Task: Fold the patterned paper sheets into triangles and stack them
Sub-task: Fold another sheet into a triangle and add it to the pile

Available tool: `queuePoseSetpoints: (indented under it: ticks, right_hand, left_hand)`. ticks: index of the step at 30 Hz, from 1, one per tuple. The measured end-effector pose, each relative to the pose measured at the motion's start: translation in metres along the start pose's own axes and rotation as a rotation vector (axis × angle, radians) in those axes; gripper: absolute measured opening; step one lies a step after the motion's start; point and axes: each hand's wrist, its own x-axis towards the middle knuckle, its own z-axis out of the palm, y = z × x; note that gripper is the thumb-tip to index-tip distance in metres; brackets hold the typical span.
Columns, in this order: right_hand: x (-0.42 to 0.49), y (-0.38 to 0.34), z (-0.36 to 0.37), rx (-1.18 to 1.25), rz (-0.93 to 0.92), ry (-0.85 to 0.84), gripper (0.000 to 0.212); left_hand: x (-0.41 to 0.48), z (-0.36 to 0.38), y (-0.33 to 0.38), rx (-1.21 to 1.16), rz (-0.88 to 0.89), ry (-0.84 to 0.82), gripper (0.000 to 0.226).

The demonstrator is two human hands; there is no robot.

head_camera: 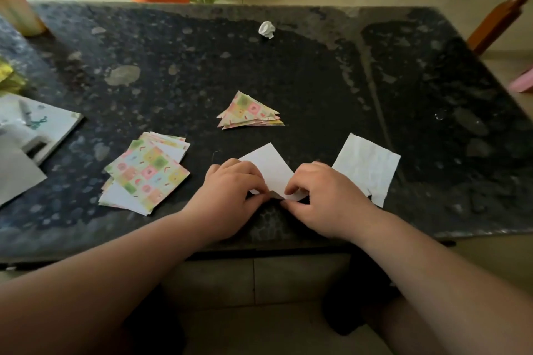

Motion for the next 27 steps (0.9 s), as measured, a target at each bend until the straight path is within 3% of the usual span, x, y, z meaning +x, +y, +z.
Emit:
queuePoseSetpoints:
  ticks: [6,11,14,23,27]
  right_hand:
    - [0.005,0.004,-0.004,0.252,0.273,-0.035,0.004]
    - [0.006,0.004,0.001,0.385,0.361,0.036,0.021]
    - [0.011,0.001,0.001,0.403,0.382,0.099,0.022]
    - [0.028,-0.002,0.003,0.371,0.413,0.131,0.018]
    - [0.033,-0.006,0.006,0.357,0.415,0.141,0.016]
  left_hand:
    - [0.015,-0.011,0.011,-0.157,-0.131,-0.07,0.008]
    - [0.019,-0.005,0.016,-0.251,-0.242,-0.033,0.008]
    - [0.018,-0.005,0.018,-0.232,-0.264,-0.01,0.022]
    - [-0.017,0.0,0.02,0.316,0.089,-0.184,0.071]
    - [-0.023,0.006,0.025,0.367,0.13,-0.246,0.087]
